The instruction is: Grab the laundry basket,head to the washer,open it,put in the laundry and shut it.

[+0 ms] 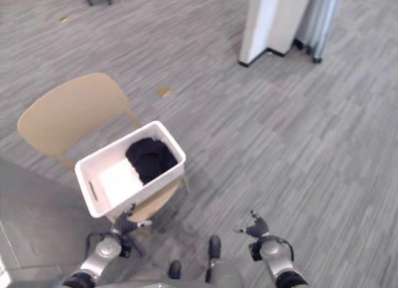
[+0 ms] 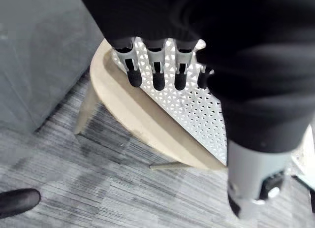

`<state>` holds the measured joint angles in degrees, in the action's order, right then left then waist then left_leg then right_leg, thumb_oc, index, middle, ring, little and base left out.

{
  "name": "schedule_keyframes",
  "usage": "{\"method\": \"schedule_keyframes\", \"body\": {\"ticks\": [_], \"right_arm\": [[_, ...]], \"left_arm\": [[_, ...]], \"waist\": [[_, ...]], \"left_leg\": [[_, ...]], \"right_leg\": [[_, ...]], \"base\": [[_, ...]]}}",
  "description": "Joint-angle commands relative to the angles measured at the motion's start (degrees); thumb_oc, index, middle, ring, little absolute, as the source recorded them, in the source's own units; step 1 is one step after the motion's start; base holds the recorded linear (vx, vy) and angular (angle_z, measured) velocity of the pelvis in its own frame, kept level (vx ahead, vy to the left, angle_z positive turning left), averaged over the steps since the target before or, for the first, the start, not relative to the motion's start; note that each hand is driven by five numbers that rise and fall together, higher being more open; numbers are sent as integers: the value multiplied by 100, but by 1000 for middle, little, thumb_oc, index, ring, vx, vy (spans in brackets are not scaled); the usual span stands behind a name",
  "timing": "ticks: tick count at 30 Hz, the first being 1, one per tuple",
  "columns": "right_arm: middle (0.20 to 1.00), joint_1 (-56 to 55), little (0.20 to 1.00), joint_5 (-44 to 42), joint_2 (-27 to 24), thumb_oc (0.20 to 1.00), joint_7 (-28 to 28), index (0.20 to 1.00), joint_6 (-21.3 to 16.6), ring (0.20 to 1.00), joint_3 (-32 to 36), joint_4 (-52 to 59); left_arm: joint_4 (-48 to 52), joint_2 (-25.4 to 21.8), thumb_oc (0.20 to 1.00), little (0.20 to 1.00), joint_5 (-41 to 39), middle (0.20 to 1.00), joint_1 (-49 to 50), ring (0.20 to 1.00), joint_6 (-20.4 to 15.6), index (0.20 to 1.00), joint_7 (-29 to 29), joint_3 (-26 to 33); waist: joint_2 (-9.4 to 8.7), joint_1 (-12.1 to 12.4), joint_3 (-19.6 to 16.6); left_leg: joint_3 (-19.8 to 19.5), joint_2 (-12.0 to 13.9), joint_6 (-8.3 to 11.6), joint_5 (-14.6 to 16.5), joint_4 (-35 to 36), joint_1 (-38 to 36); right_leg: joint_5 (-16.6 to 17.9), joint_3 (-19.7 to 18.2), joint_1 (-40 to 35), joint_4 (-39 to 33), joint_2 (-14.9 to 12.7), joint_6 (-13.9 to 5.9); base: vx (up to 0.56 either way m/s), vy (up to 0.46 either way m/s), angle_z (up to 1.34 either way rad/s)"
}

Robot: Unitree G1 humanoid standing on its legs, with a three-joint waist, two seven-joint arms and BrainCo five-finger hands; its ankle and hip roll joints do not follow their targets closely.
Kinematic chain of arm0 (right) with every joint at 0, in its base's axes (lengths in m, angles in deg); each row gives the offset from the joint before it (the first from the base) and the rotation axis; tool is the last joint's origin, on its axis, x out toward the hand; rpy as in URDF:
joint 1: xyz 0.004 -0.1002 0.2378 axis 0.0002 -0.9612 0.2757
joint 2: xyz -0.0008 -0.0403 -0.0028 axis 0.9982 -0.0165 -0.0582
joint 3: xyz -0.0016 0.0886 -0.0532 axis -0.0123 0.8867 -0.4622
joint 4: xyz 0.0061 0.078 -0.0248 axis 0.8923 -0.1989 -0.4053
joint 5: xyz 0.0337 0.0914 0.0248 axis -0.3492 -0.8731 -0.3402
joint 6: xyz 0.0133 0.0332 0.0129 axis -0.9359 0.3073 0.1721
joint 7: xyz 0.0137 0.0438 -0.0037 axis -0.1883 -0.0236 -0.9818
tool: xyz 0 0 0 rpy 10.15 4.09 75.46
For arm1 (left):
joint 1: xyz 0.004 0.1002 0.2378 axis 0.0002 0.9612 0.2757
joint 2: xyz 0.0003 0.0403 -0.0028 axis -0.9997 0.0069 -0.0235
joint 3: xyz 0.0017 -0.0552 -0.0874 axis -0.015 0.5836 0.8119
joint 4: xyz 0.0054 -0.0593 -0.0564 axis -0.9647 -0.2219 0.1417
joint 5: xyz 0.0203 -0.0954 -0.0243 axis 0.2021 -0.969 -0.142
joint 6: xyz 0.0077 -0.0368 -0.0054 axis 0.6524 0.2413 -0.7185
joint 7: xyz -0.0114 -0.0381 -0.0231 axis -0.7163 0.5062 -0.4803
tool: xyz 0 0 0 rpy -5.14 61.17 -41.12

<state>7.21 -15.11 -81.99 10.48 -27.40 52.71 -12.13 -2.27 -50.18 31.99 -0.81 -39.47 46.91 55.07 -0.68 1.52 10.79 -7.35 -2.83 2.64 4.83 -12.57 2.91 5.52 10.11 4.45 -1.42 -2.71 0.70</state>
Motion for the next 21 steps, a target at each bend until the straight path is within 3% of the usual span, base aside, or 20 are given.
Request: {"method": "schedule_keyframes", "body": {"ticks": [1, 3, 4, 6, 12, 14, 16, 17, 21], "right_arm": [[1000, -181, 1000, -76, -121, 1000, 120, 1000, -143, 1000, 90, 242], [1000, -208, 1000, -82, -140, 1000, 163, 1000, -108, 1000, 137, 248], [1000, -235, 1000, -111, -136, 1000, 206, 1000, -93, 1000, 197, 245], [1000, -237, 1000, -120, -120, 1000, 219, 1000, -80, 1000, 222, 232], [1000, -187, 1000, 15, -5, 1000, 161, 1000, -58, 1000, 149, 164], [1000, -178, 1000, 90, -13, 1000, 110, 1000, -58, 1000, 107, 280], [1000, -180, 1000, 114, -34, 1000, 122, 1000, -78, 1000, 109, 462], [1000, -196, 1000, 117, -69, 1000, 140, 1000, -91, 1000, 118, 651], [1000, -167, 1000, 94, -144, 1000, 149, 1000, -105, 1000, 143, 813]], "left_arm": [[91, -96, 1000, 1000, -174, 1000, -45, 1000, -60, 1000, -131, 142], [80, -135, 1000, 1000, -162, 1000, -42, 1000, -39, 1000, -120, 172], [109, -191, 1000, 1000, -146, 1000, -19, 1000, -26, 1000, -114, 231], [129, -206, 1000, 1000, -203, 1000, 26, 1000, -37, 1000, -107, 299], [27, -237, 1000, 1000, -325, 1000, 371, 1000, -30, 1000, -122, 661], [66, -346, 1000, 1000, -329, 1000, 470, 1000, -33, 1000, -117, 780], [139, -467, 1000, 1000, -293, 1000, 451, 1000, -43, 1000, -130, 789], [175, -505, 1000, 1000, -221, 1000, 438, 1000, -48, 1000, -146, 778], [205, -512, 1000, 1000, -161, 1000, 408, 1000, -61, 1000, -152, 742]], "waist": [[-31, -93, -85], [-41, -103, -70], [-32, -96, -59], [-29, -86, -69], [-70, 86, -155], [-125, 175, -167], [-150, 135, -112], [-146, 43, -80], [-102, -42, -62]], "left_leg": [[1006, 356, -103, 142, 219, 311], [1564, 480, -149, -32, 287, 570], [2056, 574, -80, -163, 379, 766], [2223, 599, -111, -246, 434, 804], [1986, 339, -319, -151, 743, 502], [1873, 217, -466, -59, 825, 374], [1656, 142, -532, -26, 838, 314], [1456, 99, -541, -5, 907, 187], [1251, 90, -525, -8, 933, 134]], "right_leg": [[-1057, -108, -20, 714, -226, -541], [-1105, 215, -121, 628, -300, -546], [-1232, 467, -307, 577, -317, -587], [-1198, 583, -289, 603, -331, -567], [-1318, 678, -400, 1077, -487, -683], [-1251, 590, -215, 1689, -597, -804], [-1094, 203, 71, 2202, -463, -891], [-1122, -313, 308, 2405, -166, -865], [-1197, -686, 495, 2239, 46, -793]], "base": [[91, -91, 78], [141, -52, 144], [127, -16, 162], [146, 58, 105], [229, 148, -1], [188, 154, 4], [149, 48, 28], [126, 13, 59], [96, -28, 74]]}}
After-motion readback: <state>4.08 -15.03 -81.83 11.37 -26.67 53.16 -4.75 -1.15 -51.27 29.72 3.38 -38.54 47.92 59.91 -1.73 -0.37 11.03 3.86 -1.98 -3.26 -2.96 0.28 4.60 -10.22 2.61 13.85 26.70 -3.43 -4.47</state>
